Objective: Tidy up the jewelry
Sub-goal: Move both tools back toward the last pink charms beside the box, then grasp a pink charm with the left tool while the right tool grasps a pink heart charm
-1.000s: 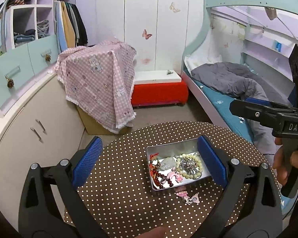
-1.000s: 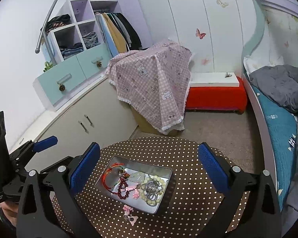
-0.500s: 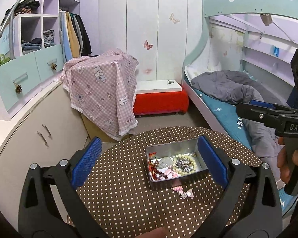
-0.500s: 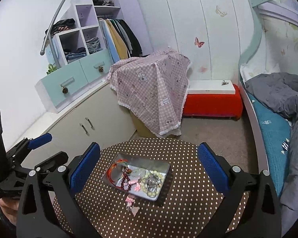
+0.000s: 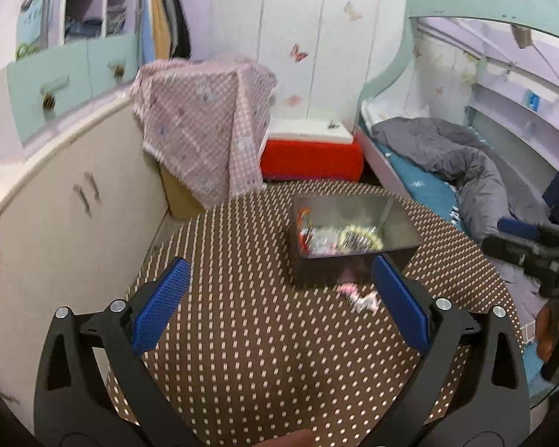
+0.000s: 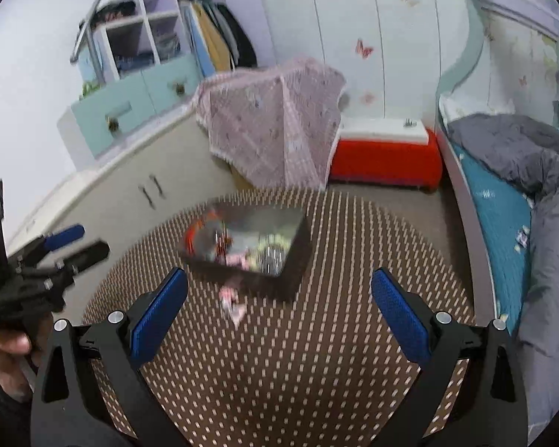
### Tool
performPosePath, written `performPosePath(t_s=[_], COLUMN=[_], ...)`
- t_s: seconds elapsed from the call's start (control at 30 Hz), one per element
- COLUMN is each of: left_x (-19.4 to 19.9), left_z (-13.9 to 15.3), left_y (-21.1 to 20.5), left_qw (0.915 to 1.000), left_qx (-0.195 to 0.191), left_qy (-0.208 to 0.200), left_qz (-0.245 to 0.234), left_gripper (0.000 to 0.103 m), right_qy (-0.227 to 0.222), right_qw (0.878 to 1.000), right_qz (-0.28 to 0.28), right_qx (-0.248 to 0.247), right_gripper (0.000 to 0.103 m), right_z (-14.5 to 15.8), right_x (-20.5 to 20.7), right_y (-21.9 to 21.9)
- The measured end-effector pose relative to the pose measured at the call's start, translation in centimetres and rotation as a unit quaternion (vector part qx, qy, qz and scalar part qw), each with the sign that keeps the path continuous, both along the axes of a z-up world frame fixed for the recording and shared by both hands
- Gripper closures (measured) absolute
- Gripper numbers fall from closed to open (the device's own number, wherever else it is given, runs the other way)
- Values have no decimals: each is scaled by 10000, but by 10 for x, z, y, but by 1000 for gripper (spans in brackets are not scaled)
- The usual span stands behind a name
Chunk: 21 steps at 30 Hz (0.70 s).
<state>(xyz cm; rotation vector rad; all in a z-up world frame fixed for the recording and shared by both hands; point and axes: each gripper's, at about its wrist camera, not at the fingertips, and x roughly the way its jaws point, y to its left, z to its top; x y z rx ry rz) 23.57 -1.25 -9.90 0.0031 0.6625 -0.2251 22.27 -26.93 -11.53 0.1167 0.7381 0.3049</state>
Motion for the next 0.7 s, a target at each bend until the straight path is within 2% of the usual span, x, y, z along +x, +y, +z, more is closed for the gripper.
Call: performPosePath(t_s=[0.2,0.37,0.4,0.43,0.5,0.67,0.7], left_x=[-5,-5,-5,-5,-4,-1,-1], left_z=[-26,-38,-41,-44,-47,-55,-56], left_y=[6,8,9,9,8,2,0], left_qw=[9994,9988,9986,9984,9981,9973,9972], left_qx=[20,63,69,74,88,180,192], left_qy=[324,481,509,541,596,698,708], left_qz=[75,112,128,136,143,132,121], left_gripper=[7,7,7,7,7,7,7], right_qy=[469,632,652,674,701,599,552], right_qw=[9982,9963,9958,9952,9939,9895,9886], right_qz=[290,418,454,513,607,875,884], right_qx=[-251,-412,-453,-489,-597,-979,-1089], right_gripper=[8,8,11,20,32,58,68], right_z=[-49,-70,-74,-77,-81,-89,-89], right_x=[14,30,33,36,42,48,46], right_y=[32,53,57,63,72,95,96])
